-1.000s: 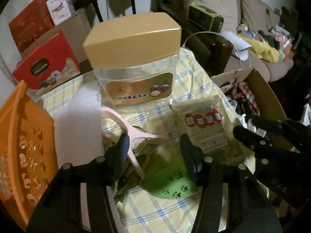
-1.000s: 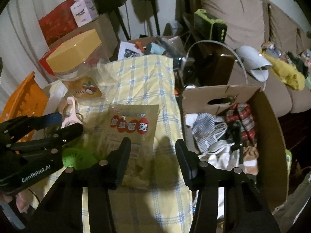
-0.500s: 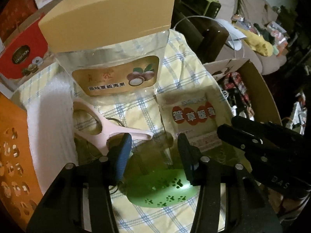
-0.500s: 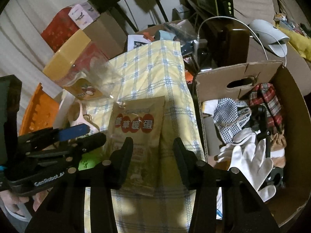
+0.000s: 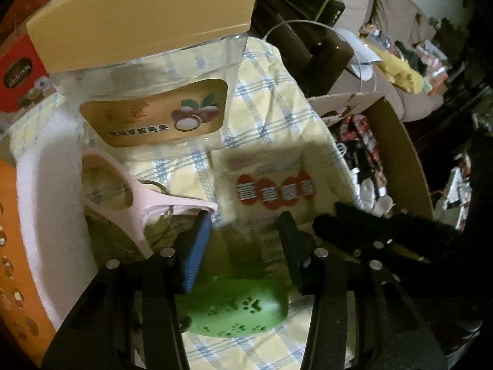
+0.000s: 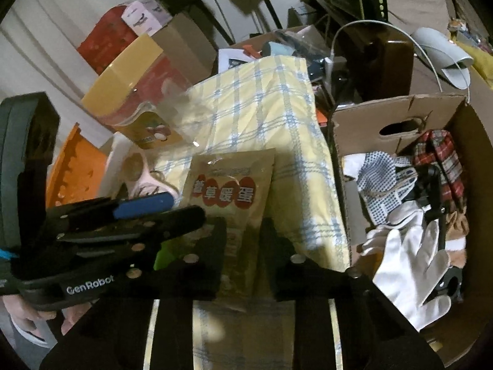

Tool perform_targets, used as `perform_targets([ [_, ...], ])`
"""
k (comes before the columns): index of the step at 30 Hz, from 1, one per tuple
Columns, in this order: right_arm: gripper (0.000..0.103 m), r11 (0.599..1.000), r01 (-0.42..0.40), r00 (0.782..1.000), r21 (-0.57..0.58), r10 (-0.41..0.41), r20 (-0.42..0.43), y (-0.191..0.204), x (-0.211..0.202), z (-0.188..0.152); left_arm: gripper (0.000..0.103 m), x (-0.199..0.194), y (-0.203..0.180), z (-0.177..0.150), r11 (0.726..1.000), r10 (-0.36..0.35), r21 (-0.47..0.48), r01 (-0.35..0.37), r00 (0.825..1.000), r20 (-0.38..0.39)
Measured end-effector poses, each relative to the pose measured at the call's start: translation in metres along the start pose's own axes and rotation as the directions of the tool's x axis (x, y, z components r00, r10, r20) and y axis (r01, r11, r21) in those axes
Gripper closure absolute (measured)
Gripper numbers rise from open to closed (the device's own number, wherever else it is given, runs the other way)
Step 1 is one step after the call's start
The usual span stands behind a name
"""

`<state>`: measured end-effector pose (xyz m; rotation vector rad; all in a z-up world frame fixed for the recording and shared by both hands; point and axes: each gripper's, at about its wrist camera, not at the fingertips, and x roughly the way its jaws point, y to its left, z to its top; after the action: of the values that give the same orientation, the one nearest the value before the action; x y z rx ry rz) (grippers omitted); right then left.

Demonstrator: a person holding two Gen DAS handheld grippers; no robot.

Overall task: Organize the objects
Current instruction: 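Close the left tool on the gold hand-warmer packet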

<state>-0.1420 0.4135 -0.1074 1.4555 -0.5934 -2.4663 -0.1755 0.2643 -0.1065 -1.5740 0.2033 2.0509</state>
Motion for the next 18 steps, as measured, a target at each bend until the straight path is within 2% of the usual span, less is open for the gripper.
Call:
perform_targets([
  [4, 0.084, 1.0, 0.008, 1.0, 0.01, -0.008, -0.006, -0.002, 0.0, -0.003, 0.062, -0.001, 0.005, 0.003, 0.998, -0.045, -0.032, 0.044, 0.999, -0.021],
  [7, 0.084, 1.0, 0.017, 1.0, 0.002, -0.017, -0.004, -0.001, -0.002, -0.005, 0.062, -0.004, 0.013, 0.001, 0.999, -0.012, -0.039, 0.011, 1.0, -0.021],
  [10, 0.086, 0.999, 0.052, 0.999, -0.016, -0.052, -0.005, 0.003, -0.002, -0.006, 0.069, -0.005, 0.017, 0.0, 1.0, 0.002, -0.028, -0.003, 1.0, -0.024],
  [13, 0.084, 0.998, 0.063, 0.998, -0.027, -0.063, -0.007, 0.007, -0.002, -0.007, 0.07, -0.006, 0.017, -0.001, 0.999, 0.024, -0.024, -0.025, 0.999, -0.033],
  [18, 0.084, 1.0, 0.028, 1.0, -0.011, -0.028, -0.011, 0.006, 0.002, -0.006, 0.069, -0.005, 0.011, -0.003, 0.999, -0.046, -0.031, 0.045, 0.998, -0.049],
])
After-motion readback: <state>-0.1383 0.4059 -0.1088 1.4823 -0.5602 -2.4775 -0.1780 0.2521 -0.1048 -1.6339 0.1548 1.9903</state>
